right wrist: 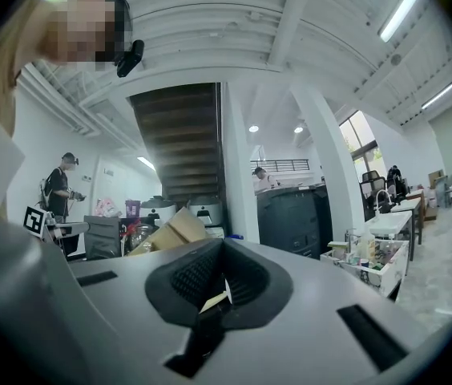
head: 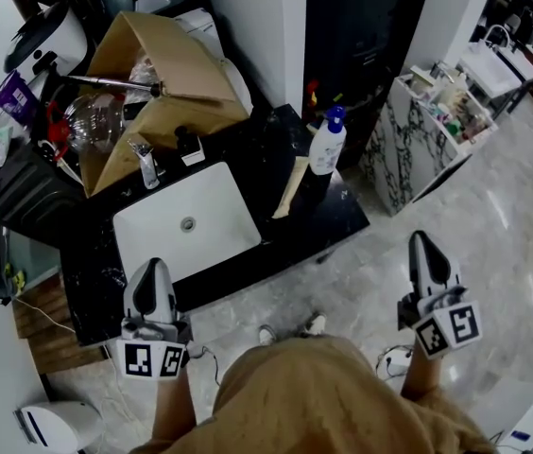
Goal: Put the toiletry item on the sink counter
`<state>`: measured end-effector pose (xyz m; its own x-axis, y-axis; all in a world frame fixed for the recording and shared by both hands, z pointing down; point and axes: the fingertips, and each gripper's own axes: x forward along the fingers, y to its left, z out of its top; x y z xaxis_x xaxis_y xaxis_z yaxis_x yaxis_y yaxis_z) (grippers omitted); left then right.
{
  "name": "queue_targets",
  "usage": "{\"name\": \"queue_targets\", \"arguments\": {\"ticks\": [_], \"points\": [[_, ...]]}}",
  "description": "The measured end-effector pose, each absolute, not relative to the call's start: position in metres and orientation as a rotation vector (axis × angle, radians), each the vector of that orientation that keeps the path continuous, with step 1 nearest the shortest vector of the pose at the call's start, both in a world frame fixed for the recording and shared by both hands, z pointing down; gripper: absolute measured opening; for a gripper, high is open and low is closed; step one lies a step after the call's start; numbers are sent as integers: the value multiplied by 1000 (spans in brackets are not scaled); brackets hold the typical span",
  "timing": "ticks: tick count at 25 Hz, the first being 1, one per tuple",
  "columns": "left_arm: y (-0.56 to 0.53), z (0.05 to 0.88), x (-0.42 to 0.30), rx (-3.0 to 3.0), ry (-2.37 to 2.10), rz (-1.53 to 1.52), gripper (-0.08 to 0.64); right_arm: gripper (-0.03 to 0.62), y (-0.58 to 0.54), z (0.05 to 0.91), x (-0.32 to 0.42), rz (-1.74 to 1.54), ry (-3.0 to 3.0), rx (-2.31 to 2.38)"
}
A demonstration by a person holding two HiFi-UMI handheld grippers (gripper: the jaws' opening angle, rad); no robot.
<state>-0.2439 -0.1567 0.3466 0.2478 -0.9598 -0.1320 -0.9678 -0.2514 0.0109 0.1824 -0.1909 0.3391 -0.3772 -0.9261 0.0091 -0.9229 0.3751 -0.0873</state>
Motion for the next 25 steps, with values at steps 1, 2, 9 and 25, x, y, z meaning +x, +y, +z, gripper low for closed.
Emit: {"name": "queue_targets", "arguments": {"ticks": [1,2,9,25], "points": [[-157,346,-245,-2422,1872,168,3,5,-190,339,180,-121,2571,-1726],[-158,344,-246,-2421,1867,167,4,5,-189,338,178,-120,2570,-1723],[-159,325,-236,-2435,1788,232,3,5,-187,338,161,-113,2570,-1687],[-165,316,-233,-2503,1732,315,5,5,-179,338,136,-103,2571,-1642]]}}
